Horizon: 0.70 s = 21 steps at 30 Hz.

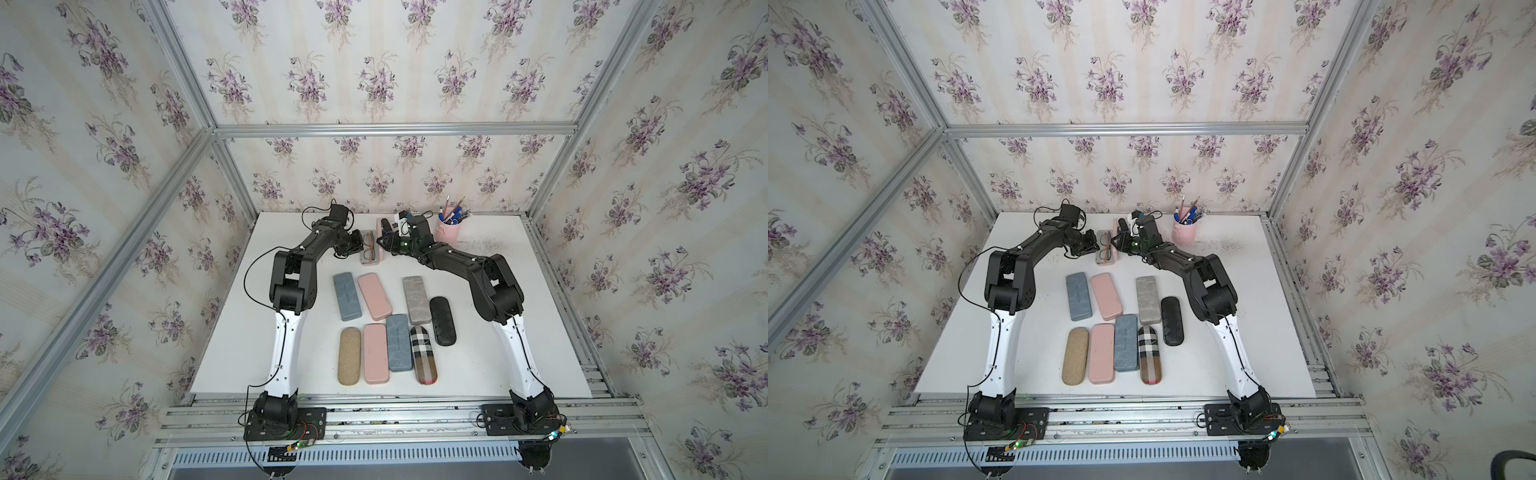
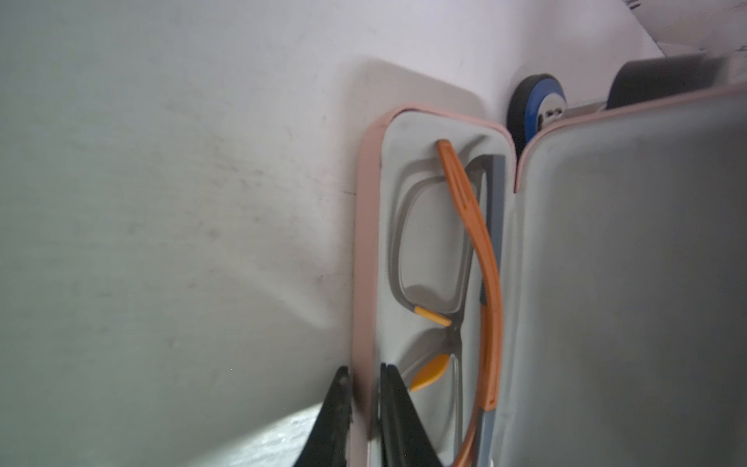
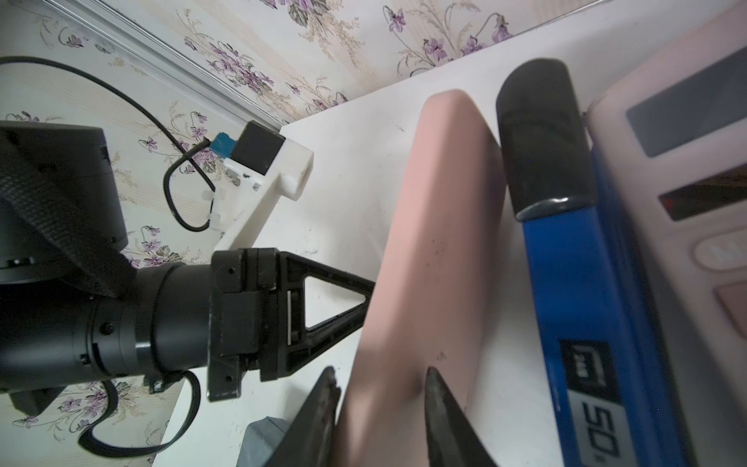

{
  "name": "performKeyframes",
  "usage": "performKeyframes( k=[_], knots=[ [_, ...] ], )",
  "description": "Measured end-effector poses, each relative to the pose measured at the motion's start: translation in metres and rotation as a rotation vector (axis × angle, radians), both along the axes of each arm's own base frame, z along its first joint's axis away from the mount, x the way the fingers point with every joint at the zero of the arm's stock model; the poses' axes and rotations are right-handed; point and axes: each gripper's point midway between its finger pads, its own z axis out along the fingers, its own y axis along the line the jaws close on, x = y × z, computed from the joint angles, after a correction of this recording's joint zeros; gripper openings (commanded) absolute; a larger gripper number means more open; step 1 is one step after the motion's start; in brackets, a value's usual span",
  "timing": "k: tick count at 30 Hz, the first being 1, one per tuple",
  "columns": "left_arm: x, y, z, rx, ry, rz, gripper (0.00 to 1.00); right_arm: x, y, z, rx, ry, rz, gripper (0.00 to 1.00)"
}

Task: Close the glasses case
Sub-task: Close the glasses case at the center of the board.

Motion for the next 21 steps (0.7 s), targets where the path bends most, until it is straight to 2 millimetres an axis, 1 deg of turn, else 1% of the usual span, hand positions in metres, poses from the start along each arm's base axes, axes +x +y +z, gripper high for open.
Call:
performKeyframes(
  k=[1, 5, 10, 14, 16, 19, 21],
  knots=[
    [0.0, 0.0, 0.0, 0.001, 0.001, 0.0, 0.15, 0.0, 0.001, 0.001, 0.002, -0.002, 0.0, 0.33],
    [-0.002, 0.001, -0.001, 0.007, 0.008, 0.002, 0.15, 0.0, 0.004, 0.001, 0.006, -0.009, 0.003, 0.31],
    [-0.002, 0.001, -0.001, 0.011, 0.008, 0.003, 0.14, 0.0, 0.006, 0.0, 0.011, -0.017, 0.007, 0.31],
    [-0.002, 0.001, -0.001, 0.018, 0.011, 0.004, 0.11, 0.001, 0.007, 0.0, 0.016, -0.02, 0.01, 0.31],
    [-0.002, 0.002, -0.001, 0.023, 0.012, 0.006, 0.1, -0.001, 0.012, 0.0, 0.019, -0.018, 0.01, 0.31],
    [-0.002, 0.003, -0.001, 0.037, 0.01, 0.001, 0.1, -0.011, 0.028, 0.001, 0.023, -0.028, 0.035, 0.31],
    [-0.002, 0.003, -0.002, 0.046, 0.007, -0.004, 0.1, -0.013, 0.033, -0.001, 0.024, -0.029, 0.045, 0.3]
  ],
)
